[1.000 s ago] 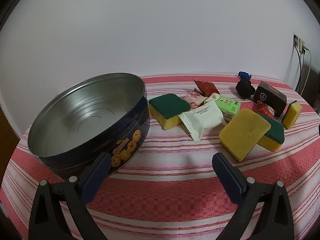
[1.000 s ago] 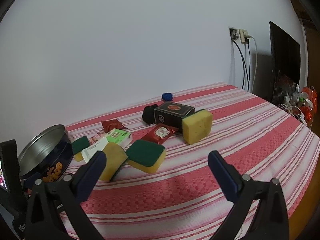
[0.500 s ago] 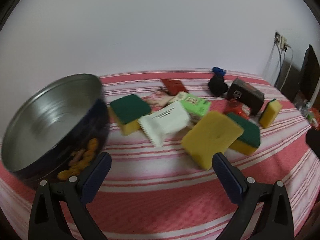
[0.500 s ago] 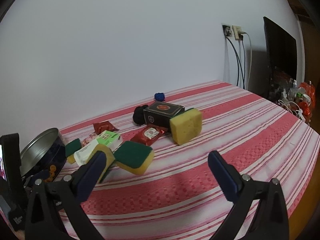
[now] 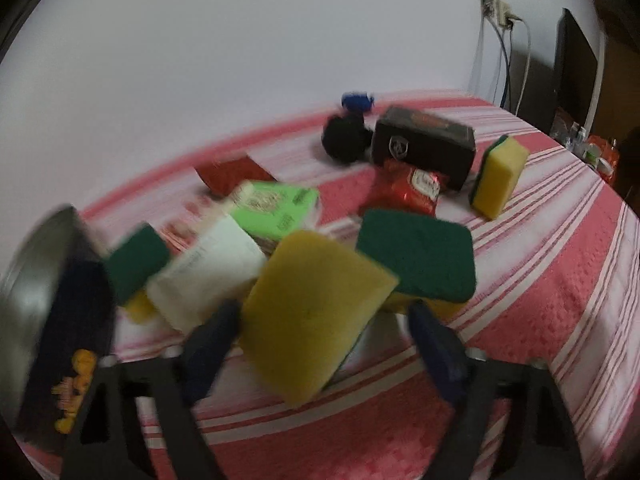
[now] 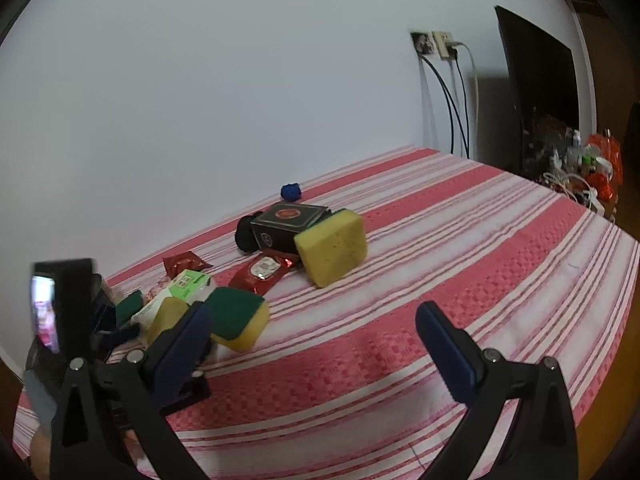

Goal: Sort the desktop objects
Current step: 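Reach both tools toward the sponges beside the metal tin, then grasp a yellow-green sponge with the left tool while the right tool grasps another sponge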

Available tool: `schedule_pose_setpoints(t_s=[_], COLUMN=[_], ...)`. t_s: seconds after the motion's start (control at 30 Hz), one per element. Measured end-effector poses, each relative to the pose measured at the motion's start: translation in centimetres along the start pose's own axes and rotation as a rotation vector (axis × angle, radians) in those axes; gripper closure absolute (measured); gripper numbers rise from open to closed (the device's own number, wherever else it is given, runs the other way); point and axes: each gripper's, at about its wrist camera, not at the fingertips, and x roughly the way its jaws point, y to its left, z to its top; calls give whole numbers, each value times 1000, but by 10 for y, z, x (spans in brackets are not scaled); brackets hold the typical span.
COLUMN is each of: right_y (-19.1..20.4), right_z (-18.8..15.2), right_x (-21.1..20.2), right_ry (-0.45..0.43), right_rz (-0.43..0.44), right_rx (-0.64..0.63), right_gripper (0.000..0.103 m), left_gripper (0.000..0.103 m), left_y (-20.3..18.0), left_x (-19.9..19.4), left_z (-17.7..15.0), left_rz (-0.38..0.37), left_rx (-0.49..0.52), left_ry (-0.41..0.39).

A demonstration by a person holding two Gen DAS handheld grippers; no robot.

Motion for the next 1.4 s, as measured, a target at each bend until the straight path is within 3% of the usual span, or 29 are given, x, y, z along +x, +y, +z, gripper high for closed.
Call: schedule_pose_setpoints(t_s=[0.07, 0.2, 0.4, 0.5, 0.7, 0.97, 1.1, 1.4], right_y=[-2, -2, 6, 8, 13, 23, 47, 89], right_z=[0, 1, 5, 6, 4, 9, 11, -2], right_x=[0, 2, 17, 20, 21, 32, 56, 132], right_ry=[1, 11, 85, 105, 112, 122, 209, 380], right_rz=[-1, 0, 43, 45, 49, 71, 171, 135], right_rx=[-2, -15, -66, -78, -82, -139, -254, -384], right_gripper=[0, 0, 0, 0, 0, 0, 0, 2], left_gripper=[22, 57, 72, 72, 72, 74, 74, 74], left_y=[5, 21, 43, 52, 37, 56, 61, 86], left_x=[4, 11, 12, 13, 15, 15, -11, -41], left_z=[3, 5, 1, 1, 8, 6, 0, -16], left_rz=[-8, -90, -214, -256, -187, -224, -186, -120], left_rx=[-30, -105, -215, -252, -182, -276, -253, -271], left_ry=[10, 23, 4, 2, 4, -30, -113, -128])
